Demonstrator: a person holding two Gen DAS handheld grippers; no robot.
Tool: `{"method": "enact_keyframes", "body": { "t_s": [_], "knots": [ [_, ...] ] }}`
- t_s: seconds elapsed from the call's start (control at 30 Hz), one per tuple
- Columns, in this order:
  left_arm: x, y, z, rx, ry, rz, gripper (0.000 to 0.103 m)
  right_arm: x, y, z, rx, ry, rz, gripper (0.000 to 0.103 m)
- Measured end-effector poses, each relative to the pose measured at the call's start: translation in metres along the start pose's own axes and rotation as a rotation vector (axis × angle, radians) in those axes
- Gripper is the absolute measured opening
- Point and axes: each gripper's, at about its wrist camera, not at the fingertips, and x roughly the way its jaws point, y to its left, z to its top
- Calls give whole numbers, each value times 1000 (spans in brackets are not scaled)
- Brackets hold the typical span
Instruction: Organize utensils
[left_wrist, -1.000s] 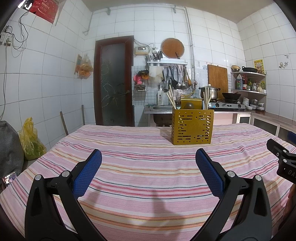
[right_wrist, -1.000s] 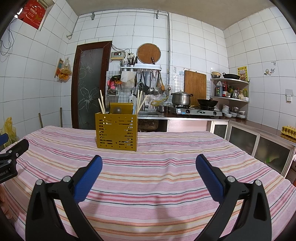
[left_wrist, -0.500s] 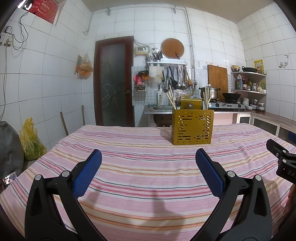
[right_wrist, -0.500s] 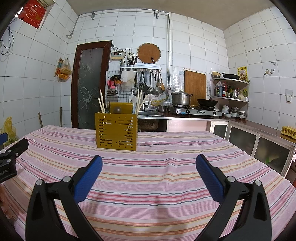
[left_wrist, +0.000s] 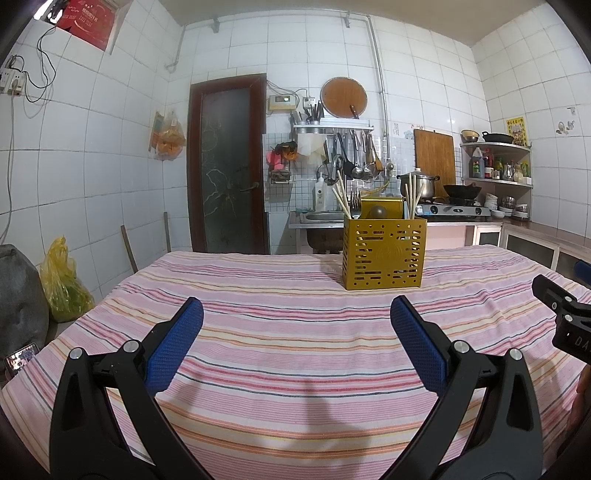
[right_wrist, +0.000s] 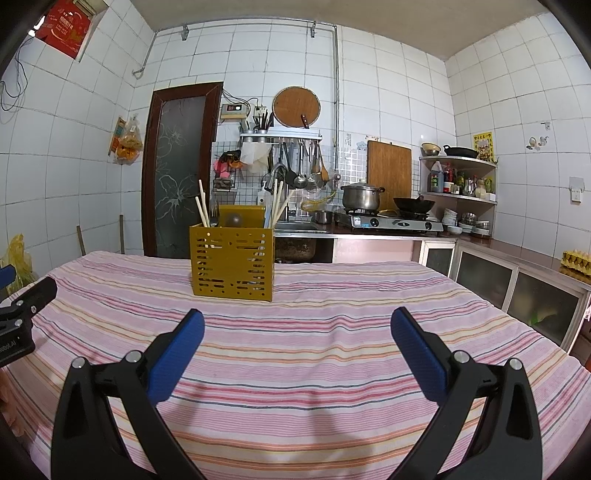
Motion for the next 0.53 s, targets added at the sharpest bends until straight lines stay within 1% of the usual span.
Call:
{"method": "enact_keyframes", "body": {
  "t_s": [0.53],
  "knots": [
    [2, 2, 2, 5, 8, 4, 98, -1, -1, 0, 3, 1, -1, 99]
  ]
}}
